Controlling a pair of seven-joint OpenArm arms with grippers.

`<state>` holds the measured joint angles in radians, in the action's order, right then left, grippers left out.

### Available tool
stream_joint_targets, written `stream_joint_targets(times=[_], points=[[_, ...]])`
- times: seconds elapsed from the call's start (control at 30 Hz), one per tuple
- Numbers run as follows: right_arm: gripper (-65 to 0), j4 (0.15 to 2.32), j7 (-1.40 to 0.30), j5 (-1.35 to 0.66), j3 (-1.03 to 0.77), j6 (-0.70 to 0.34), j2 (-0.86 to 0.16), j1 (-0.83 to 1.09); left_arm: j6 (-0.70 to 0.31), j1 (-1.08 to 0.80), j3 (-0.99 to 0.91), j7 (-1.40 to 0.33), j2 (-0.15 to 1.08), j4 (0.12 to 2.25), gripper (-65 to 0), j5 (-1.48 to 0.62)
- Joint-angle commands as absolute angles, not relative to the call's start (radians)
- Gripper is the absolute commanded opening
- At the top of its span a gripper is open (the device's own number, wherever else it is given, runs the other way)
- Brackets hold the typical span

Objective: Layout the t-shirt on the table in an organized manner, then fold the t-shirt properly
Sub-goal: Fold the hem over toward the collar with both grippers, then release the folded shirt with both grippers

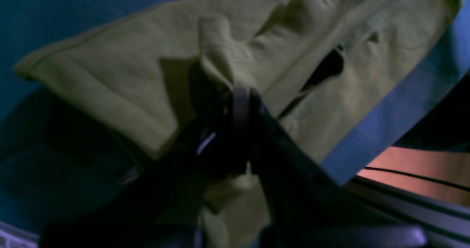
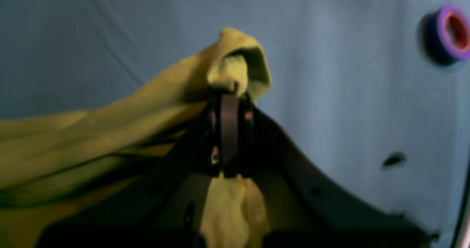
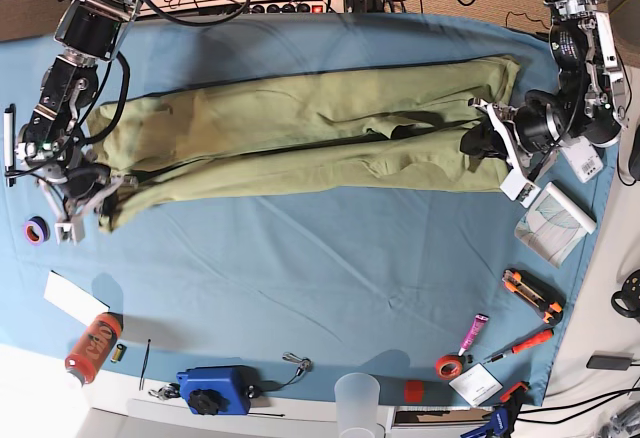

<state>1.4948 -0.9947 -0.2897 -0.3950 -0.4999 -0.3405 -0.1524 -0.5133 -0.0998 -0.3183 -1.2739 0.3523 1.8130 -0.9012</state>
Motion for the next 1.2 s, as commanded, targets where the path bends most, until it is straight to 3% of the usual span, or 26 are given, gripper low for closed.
stream_joint_targets(times=[0.0,0.47,0.7,1.17], points=[[-65.0,1.526,-0.986,-0.305,-0.402,-0.501,-0.36,-0.171,-0.513,-0.086,-0.326,-1.264,0.366,1.844,-65.0,-0.92],[-65.0,1.539,-1.019,-0.385,-0.479,-0.502,-0.36,-0.089,-0.513,-0.158,-0.326,-1.264,0.366,1.965,-65.0,-0.87],[-65.0,1.539,-1.112,-0.453,-0.559,-0.571,-0.36,-0.08,-0.513,-0.186,-0.326,-1.263,0.366,1.964,-65.0,-0.86],[-65.0,1.375,-0.96,-0.373,-0.523,-0.572,-0.338,-0.009,-0.514,-0.263,-0.323,-1.127,0.365,1.8,-65.0,-0.751]])
